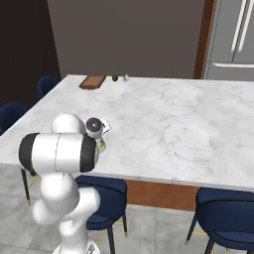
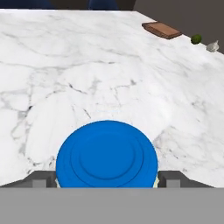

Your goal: Open the cabinet. Place the bowl and condiment on the counter. Then place the lime and garlic on the cutting board.

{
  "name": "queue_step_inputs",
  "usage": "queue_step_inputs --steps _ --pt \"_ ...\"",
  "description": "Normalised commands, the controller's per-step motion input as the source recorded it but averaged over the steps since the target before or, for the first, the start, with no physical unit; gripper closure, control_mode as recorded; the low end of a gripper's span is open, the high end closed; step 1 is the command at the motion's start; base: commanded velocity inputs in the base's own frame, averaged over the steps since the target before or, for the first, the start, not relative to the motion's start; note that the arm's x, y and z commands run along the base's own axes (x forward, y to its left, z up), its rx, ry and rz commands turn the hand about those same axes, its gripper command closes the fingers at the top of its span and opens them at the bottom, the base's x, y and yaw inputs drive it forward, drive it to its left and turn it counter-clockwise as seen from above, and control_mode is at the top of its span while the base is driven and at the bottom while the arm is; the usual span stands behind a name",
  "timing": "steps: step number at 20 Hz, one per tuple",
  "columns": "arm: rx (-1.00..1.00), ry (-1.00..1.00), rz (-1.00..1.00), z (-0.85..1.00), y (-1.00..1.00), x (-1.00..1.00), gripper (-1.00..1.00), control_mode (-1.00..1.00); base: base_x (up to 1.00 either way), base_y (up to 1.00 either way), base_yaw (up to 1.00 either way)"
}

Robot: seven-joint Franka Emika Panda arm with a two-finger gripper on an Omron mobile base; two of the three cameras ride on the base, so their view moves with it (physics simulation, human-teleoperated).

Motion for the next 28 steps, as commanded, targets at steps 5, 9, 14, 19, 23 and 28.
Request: queue_step_inputs --steps 5,9,14,19,23,28 --pt "0.0 0.03 0.0 -0.18 -0.09 0.26 1.0 -1.0 0.0 0.0 0.0" --pt "0.0 0.0 0.0 -0.15 -0.14 0.2 1.0 -1.0 0.0 0.0 0.0" --pt "0.0 -0.01 0.0 -0.37 -0.04 0.0 -1.0 -1.0 0.0 0.0 0.0" --pt "-0.07 -0.07 -0.04 0.54 0.15 -0.41 -1.0 -1.0 0.0 0.0 0.0" --pt "-0.05 0.0 -0.11 1.0 0.01 -0.29 -1.0 -1.0 0.0 0.0 0.0" --pt "-0.06 0.01 -0.14 1.0 0.0 -0.19 -1.0 -1.0 0.0 0.0 0.0"
